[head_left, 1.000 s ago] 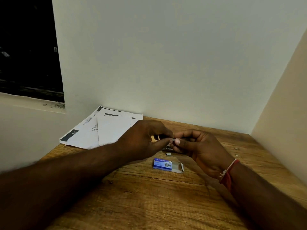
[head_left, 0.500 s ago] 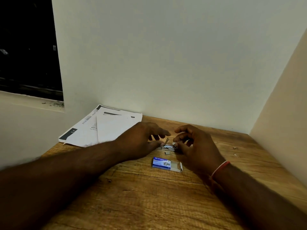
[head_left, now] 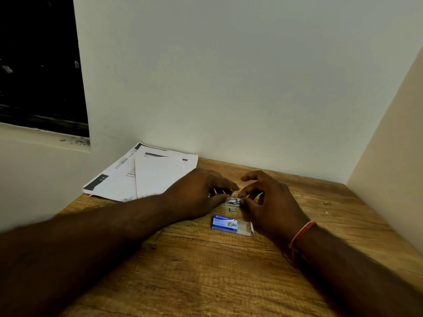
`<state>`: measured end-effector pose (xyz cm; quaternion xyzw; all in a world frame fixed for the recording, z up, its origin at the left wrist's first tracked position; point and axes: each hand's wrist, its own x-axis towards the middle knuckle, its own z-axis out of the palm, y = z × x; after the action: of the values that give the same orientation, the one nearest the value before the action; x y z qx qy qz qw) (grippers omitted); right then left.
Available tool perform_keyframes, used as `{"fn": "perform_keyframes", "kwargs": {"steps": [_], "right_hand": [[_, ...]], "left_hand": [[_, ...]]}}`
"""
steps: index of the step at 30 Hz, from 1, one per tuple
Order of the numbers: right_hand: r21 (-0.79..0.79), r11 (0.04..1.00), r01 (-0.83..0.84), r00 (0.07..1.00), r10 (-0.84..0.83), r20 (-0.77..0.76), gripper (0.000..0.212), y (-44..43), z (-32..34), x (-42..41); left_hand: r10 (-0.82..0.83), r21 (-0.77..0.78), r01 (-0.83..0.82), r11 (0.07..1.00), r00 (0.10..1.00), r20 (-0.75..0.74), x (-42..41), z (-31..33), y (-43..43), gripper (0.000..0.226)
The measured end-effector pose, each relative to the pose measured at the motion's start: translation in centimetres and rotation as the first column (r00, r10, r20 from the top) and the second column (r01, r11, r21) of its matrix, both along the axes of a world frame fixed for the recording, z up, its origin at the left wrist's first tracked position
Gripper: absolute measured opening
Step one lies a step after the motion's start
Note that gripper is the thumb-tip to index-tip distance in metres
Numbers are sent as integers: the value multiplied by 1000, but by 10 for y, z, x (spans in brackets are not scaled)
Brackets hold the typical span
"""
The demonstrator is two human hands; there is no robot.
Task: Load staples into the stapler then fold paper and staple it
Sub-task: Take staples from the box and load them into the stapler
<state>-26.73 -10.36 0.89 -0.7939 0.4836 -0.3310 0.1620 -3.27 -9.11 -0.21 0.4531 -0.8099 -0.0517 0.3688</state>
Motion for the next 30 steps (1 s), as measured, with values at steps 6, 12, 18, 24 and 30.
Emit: {"fn": "perform_keyframes", "kwargs": {"steps": [6, 12, 18, 24, 30], "right_hand": [[-16, 1000, -15, 1000, 15, -8, 59, 0, -1, -1], [-82, 996, -33, 990, 21, -140, 57, -5, 5, -13], [-147, 985, -96, 982, 69, -178, 24, -14, 1, -21], [-97, 980, -172, 966, 149, -210, 30, -16, -5, -17], [-33, 993, -111, 980, 104, -168, 23, -19, 0, -22]], "left_hand": [[1, -24, -2, 1000, 1000, -16, -1, 0, 0, 31], [-1, -18, 0, 1000, 998, -60, -3, -2, 1, 30], [11, -20, -13, 1000, 996, -94, -4, -4, 1, 28], [3, -28, -6, 1000, 994, -108, -6, -5, -1, 26], [44, -18, -46, 999, 995, -90, -5, -5, -2, 25]]}}
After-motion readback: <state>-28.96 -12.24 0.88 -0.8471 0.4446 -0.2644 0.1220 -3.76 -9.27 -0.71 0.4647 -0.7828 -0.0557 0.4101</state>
